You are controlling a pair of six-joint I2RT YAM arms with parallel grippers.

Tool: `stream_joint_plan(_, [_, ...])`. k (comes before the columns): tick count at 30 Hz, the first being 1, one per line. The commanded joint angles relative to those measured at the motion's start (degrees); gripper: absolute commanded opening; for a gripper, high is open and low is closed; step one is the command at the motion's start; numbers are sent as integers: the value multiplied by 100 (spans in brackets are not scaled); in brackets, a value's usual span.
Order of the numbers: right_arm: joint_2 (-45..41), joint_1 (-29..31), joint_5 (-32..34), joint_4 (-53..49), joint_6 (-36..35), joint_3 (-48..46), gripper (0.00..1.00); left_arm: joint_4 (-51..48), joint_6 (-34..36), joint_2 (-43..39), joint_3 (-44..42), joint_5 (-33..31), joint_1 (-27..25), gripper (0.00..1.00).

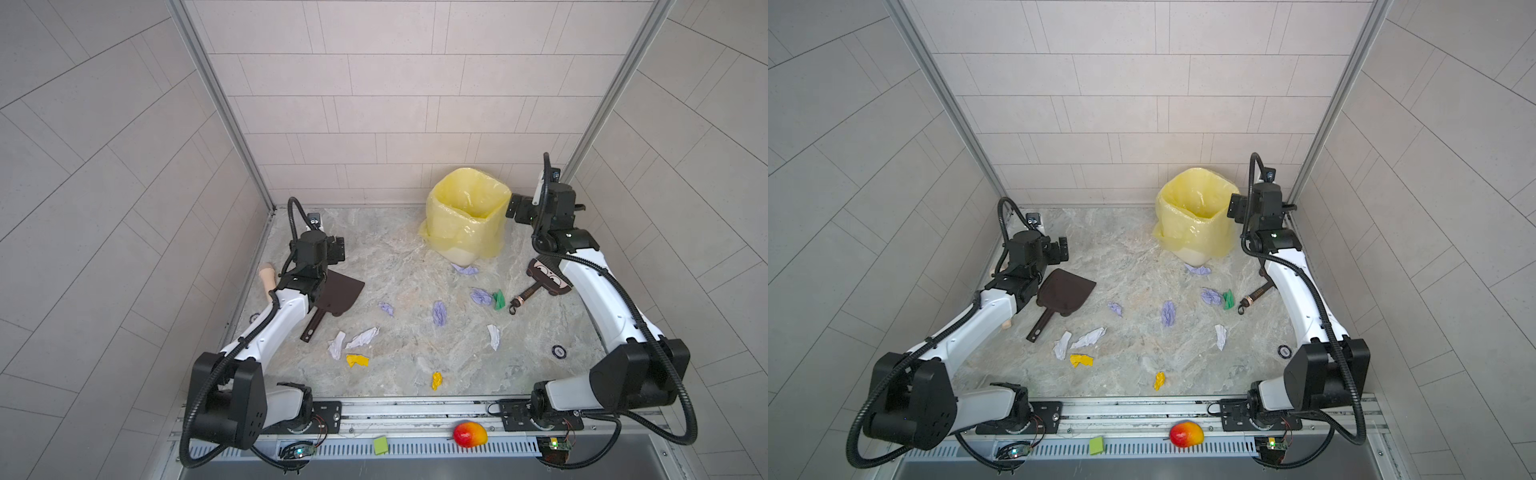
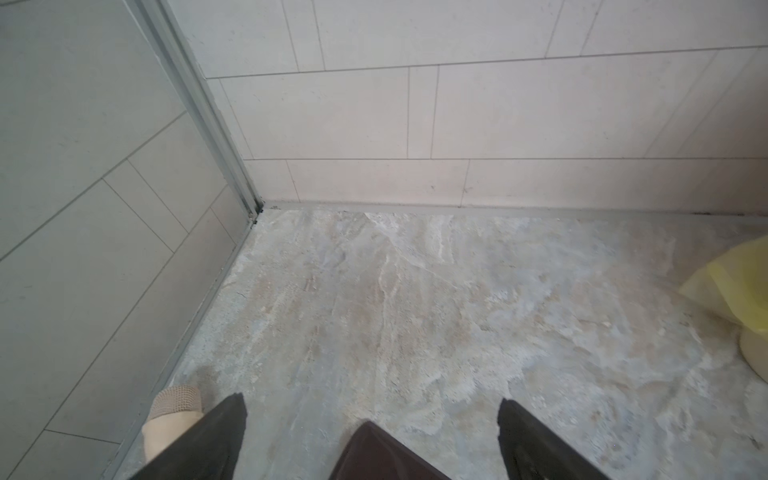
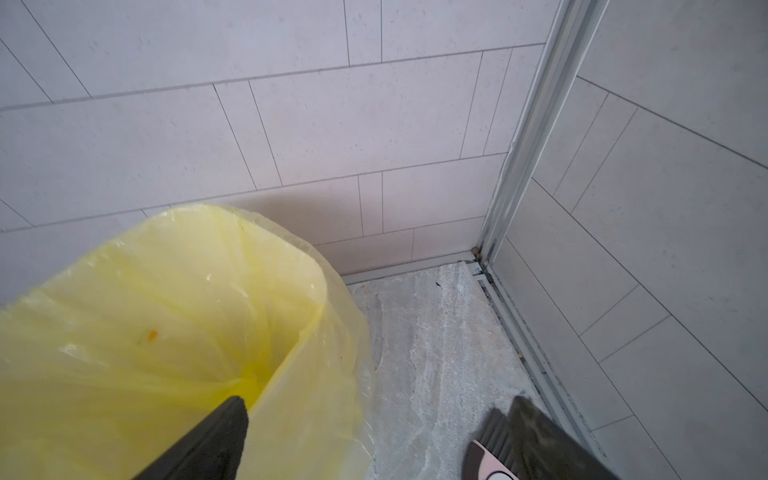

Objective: Sweep away the paper scraps from the table
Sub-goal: 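Raise both grippers and move them to the yellow-bagged bin's rim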

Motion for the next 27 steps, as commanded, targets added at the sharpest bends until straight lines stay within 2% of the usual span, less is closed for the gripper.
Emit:
stream_joint_plan(1, [484,-10,-402,-1111,590,766,100,-613,-273,42,247,-38,-150,100])
stream_joint_plan(7, [1473,-31,-736,-2060,1116,2083,93,-634,-506,150,273,125,-179,100])
stream_joint_plan(15, [2151,-40,-1158,-2415,1448,2597,87,-755,-445,122,442,204,-198,100])
stream_joint_plan(19, [2457,-38,-1503,-2412,1388,2850,82,-802,-435,128,567,289,-203,100])
stream_joint_plan(23, [2825,-25,-2092,-2486,1137,3252,69,-896,-430,188,763,374,-203,100])
stream_joint_plan(27, [3348,103,-2485,-2979,739,3967,67,-1008,-410,267,996,496,-214,100])
